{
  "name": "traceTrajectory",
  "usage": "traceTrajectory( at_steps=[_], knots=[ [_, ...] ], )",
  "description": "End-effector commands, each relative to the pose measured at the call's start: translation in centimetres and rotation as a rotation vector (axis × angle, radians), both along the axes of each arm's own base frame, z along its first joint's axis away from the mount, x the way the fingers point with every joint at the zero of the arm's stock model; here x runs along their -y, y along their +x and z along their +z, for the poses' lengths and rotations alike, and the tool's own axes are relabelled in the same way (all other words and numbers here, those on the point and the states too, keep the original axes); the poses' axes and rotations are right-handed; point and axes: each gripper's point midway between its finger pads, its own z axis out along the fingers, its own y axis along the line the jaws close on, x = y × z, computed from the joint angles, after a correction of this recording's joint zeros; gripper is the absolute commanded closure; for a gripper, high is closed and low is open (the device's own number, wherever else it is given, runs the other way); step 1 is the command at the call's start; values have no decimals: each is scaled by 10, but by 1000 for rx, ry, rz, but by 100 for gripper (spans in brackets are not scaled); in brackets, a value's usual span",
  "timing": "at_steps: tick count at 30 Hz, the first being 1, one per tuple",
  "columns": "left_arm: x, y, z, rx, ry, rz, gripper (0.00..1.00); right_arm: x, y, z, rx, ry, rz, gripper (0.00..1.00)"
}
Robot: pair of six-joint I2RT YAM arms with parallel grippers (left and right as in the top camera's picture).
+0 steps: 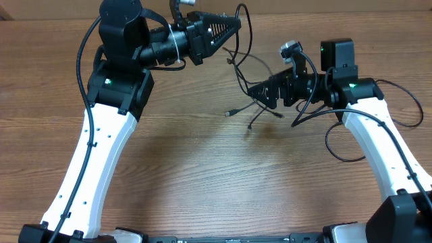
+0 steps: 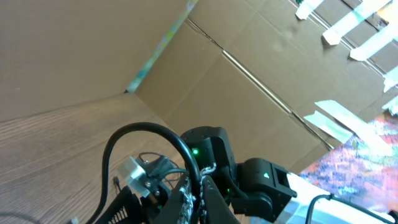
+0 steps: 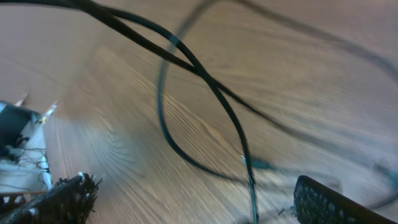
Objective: Untangle cables
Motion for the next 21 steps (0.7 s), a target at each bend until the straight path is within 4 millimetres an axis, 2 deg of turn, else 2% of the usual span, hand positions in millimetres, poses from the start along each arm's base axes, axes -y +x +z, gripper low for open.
traceTrajectory(
  at_steps=[1,6,12,18,21],
  knots=[
    [5,-4,12,22,-17,6,96,-12,-5,12,54,53,78,0],
    [17,-18,31,119,-55,-54,96,-18,-4,16,81,56,92,0],
    [20,-30,61,164,-144,-92,96,-22,-6,16,86,56,102,0],
    [19,-35,71,161,-183,-113,96,-20,1,17,115,40,81,0],
    [19,-36,71,158,-183,-120,96,-13,11,13,133,-7,31,14]
  ],
)
